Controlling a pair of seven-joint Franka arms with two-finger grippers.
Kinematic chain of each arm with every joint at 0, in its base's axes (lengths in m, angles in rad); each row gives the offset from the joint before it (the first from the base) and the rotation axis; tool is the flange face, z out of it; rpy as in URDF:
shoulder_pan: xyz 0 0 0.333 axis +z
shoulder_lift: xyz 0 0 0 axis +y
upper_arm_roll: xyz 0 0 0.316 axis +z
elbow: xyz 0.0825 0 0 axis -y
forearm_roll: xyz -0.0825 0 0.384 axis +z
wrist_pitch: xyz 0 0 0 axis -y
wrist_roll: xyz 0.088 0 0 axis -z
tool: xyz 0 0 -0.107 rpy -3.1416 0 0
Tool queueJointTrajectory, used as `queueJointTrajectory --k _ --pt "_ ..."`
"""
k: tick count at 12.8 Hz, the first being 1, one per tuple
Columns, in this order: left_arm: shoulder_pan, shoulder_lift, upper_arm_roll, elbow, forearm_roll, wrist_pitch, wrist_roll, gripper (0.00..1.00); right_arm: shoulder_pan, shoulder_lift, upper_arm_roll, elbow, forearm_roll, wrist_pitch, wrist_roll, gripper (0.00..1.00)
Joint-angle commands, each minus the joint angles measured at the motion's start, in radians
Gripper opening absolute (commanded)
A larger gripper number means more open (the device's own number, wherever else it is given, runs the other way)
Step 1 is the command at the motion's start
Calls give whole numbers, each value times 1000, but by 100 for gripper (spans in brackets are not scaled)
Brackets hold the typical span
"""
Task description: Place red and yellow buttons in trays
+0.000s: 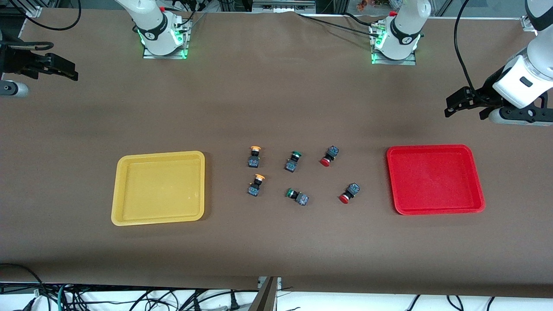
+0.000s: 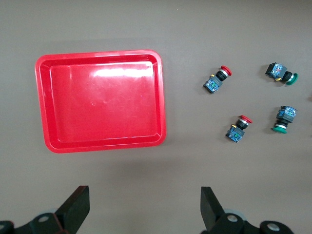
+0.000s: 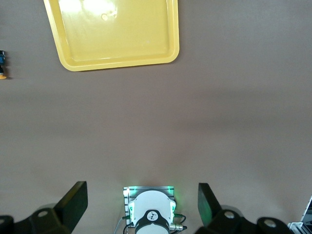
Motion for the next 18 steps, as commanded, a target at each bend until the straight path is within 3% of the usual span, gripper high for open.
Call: queueJointTrajectory --k 1,11,15,18 --pt "2 15 -4 37 13 -26 -3 100 -8 23 4 17 3 -4 -5 100" --pt "-1 15 -6 36 13 -29 -1 100 -1 126 9 13 12 5 12 100" --pt "-1 15 -6 47 13 -46 -3 100 50 198 15 8 65 92 19 100" --pt "-5 15 -13 50 13 -46 -3 100 142 281 15 8 98 203 168 100"
